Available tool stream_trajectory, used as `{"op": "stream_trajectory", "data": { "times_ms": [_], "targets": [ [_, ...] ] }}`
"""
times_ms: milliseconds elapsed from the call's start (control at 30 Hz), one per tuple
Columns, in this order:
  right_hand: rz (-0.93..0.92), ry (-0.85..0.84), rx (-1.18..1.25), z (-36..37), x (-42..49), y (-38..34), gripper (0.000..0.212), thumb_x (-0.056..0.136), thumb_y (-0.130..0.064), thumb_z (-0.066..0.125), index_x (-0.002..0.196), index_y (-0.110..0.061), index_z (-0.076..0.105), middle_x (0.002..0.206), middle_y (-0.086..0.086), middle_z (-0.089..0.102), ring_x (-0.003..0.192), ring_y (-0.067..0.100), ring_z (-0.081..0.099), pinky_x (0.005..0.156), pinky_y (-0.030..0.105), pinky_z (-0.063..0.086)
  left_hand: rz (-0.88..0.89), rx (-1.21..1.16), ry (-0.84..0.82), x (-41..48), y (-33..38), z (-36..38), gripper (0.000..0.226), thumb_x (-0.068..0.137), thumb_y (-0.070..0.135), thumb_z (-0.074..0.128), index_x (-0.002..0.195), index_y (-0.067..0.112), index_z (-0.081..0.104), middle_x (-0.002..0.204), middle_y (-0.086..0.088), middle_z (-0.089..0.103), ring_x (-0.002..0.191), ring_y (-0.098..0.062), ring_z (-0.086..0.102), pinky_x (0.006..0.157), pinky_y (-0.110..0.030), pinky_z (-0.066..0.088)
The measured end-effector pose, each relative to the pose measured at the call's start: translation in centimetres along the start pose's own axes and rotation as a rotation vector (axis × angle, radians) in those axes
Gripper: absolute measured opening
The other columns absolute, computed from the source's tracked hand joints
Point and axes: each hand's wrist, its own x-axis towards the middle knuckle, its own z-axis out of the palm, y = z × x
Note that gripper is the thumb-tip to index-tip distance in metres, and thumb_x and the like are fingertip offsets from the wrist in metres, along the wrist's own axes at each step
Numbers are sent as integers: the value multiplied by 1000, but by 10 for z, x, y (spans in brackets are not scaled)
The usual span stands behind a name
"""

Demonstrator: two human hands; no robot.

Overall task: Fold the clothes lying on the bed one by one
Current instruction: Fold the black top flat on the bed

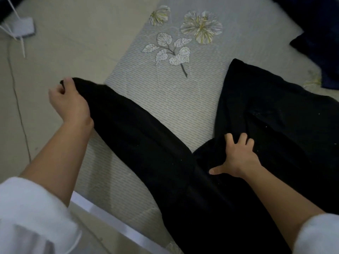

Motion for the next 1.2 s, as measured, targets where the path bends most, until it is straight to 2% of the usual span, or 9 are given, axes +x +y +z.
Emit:
{"op": "stream_trajectory", "data": {
  "times_ms": [200,367,433,500,567,767,933,1067,1200],
  "targets": [
    [-126,252,129,38,-21,25,104,67,-69,67,148,-32,13,156,6,8,143,27,10,110,47,30,388,-4,-145,-102,51,24,21,94,30,48,77,26,36,73,11,38,64,6,38,68,-16,38],
    [-78,365,965,58,-46,72,53,84,-17,71,133,-19,51,134,-1,54,125,12,47,101,23,37,574,97,-799,-262,42,44,14,95,21,54,89,19,41,71,14,44,66,5,43,64,-13,35],
    [99,388,1359,54,-55,96,34,89,-3,60,121,-12,58,103,2,70,108,22,61,82,19,49,614,258,-1221,-317,19,42,12,93,19,56,102,14,48,106,1,59,104,-1,50,92,-18,39],
    [265,299,1710,47,-65,116,33,91,5,47,122,-6,54,93,6,69,96,27,63,68,21,52,676,511,-1544,-353,-8,33,36,94,20,53,127,13,43,156,-6,22,145,-11,9,120,-36,13],
    [363,163,1923,45,-72,133,53,88,10,37,139,-5,38,118,16,58,101,27,60,78,29,50,657,703,-1663,-366,-31,17,55,93,21,51,143,20,29,160,4,-11,143,-9,-21,118,-34,-10],
    [385,80,1964,49,-67,152,33,86,-12,64,118,-15,59,115,9,66,106,21,62,87,35,51,792,1192,-1113,-332,-98,-55,118,35,25,83,143,29,36,157,-13,19,146,-29,2,108,-60,23],
    [486,264,2049,31,-33,146,28,78,-8,73,104,-13,65,110,7,69,100,24,65,83,37,55,605,1212,-798,-291,-112,-75,110,62,36,85,149,31,19,154,-18,15,138,-43,16,101,-67,25],
    [278,541,2006,-8,-32,163,23,78,1,63,88,-20,64,97,1,71,95,22,67,78,35,55,607,1099,-761,-289,-99,-66,95,73,26,78,149,29,21,139,-18,31,115,-36,44,93,-56,37],
    [276,704,1959,-29,-27,226,16,80,-9,63,90,-20,67,102,6,72,96,25,69,75,35,59,676,998,-985,-300,-94,-59,92,72,6,74,148,26,26,103,-6,45,65,-17,50,49,-28,42]
  ]
}}
